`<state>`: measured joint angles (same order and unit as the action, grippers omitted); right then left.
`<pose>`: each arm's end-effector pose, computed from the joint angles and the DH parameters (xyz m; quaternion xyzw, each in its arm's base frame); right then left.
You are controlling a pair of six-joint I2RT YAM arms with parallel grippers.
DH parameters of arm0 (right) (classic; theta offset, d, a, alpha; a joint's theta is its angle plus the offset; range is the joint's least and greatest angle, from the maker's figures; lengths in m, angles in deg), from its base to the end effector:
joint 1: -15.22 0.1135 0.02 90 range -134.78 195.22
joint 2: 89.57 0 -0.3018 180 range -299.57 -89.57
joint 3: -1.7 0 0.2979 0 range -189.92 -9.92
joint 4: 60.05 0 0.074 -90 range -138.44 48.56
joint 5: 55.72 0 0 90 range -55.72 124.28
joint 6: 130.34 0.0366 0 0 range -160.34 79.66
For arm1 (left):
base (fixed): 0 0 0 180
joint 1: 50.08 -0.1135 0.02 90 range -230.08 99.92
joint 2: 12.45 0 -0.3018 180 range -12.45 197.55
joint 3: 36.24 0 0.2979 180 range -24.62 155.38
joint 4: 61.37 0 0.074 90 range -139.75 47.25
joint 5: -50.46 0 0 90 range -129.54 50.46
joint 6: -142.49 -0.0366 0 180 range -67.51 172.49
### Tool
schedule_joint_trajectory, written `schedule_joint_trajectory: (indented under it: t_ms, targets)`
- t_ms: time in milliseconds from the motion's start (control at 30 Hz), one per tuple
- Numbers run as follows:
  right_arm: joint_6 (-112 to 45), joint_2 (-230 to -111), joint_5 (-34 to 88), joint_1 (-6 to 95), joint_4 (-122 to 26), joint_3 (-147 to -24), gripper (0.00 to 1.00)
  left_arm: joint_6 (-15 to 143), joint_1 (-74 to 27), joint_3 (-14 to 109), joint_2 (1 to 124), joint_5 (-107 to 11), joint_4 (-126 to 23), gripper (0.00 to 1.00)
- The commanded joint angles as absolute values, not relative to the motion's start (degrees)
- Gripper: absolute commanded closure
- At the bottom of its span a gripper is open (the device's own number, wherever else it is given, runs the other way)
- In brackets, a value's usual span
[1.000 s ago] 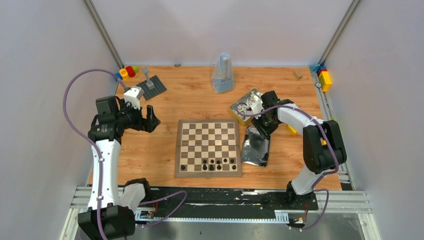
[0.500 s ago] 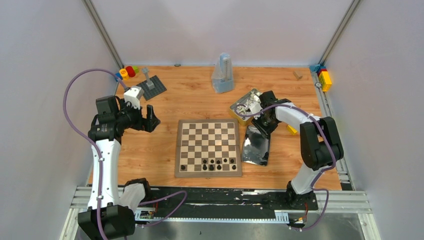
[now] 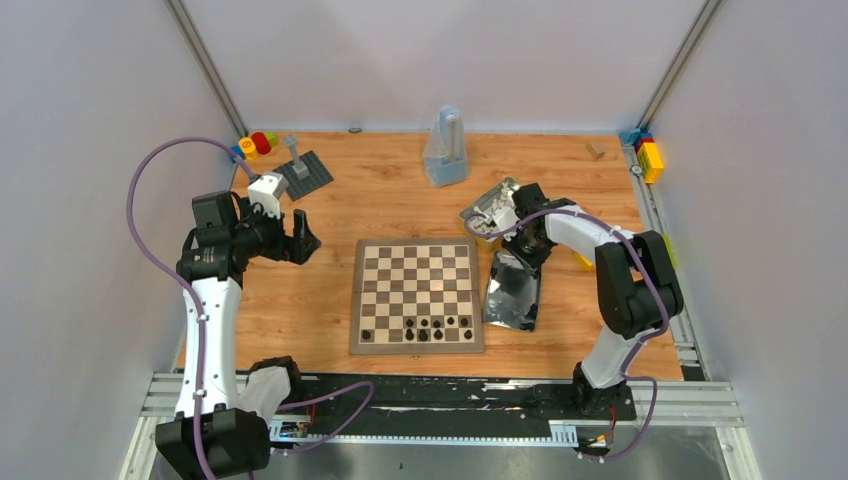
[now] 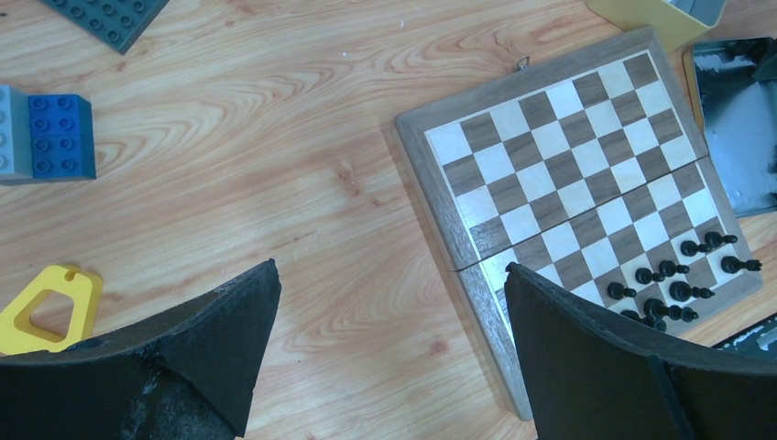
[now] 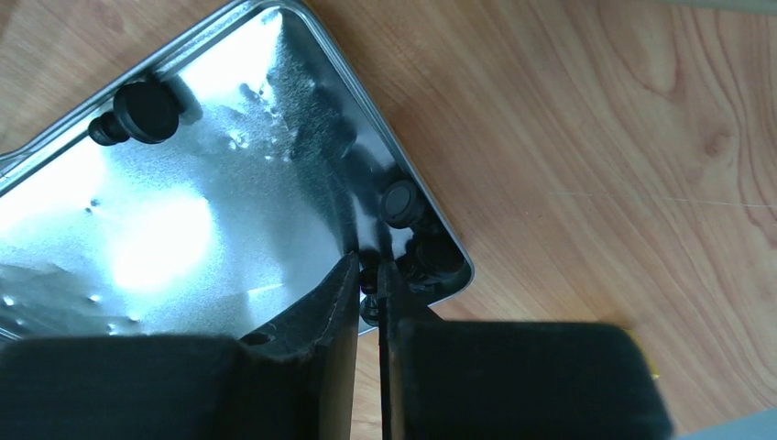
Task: Set up the chess pieces on the board
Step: Pick up the chess piece from the storage box, then place the chess piece on the chessboard.
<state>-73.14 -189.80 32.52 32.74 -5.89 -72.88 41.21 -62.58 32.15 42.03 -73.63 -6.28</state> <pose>0.3446 0.1100 0.1727 -0.4247 0.9009 0.0034 0.0900 0.2117 0.0259 0.3621 0.1119 0.8719 -0.1798 0.4416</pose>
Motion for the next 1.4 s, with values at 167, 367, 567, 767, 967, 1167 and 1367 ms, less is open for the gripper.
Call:
schedule_joint_trajectory:
  t_ms: [167, 367, 567, 767, 967, 1167, 1367]
  targets:
    - [-73.4, -188.0, 31.0, 33.4, -3.3, -76.8, 1.00, 40.2, -63.0, 33.3, 42.3, -75.1, -7.7, 0.00]
    - [-72.3, -185.3, 21.8, 33.3, 0.8, -79.7, 1.00, 40.1, -63.0, 33.5, 42.3, -75.1, -7.6, 0.00]
    - [-71.9, -182.3, 1.4, 33.4, 1.3, -80.8, 1.00, 40.3, -63.0, 33.4, 42.5, -75.5, -8.5, 0.00]
    - [-68.8, -180.0, -16.4, 35.7, -8.6, -79.0, 1.00, 40.4, -63.0, 33.5, 42.4, -75.9, -10.4, 0.00]
    - [-63.0, -178.7, -16.6, 44.8, -26.5, -72.3, 1.00, 41.1, -63.0, 32.7, 41.8, -77.3, -13.2, 0.00]
    - [-60.5, -180.9, -13.1, 52.1, -38.3, -67.4, 1.00, 42.3, -63.0, 30.8, 40.6, -80.0, -17.1, 0.00]
    - [-59.2, -185.1, -10.6, 55.7, -49.8, -64.7, 1.00, 42.6, -63.0, 27.5, 37.5, -81.7, -21.2, 0.00]
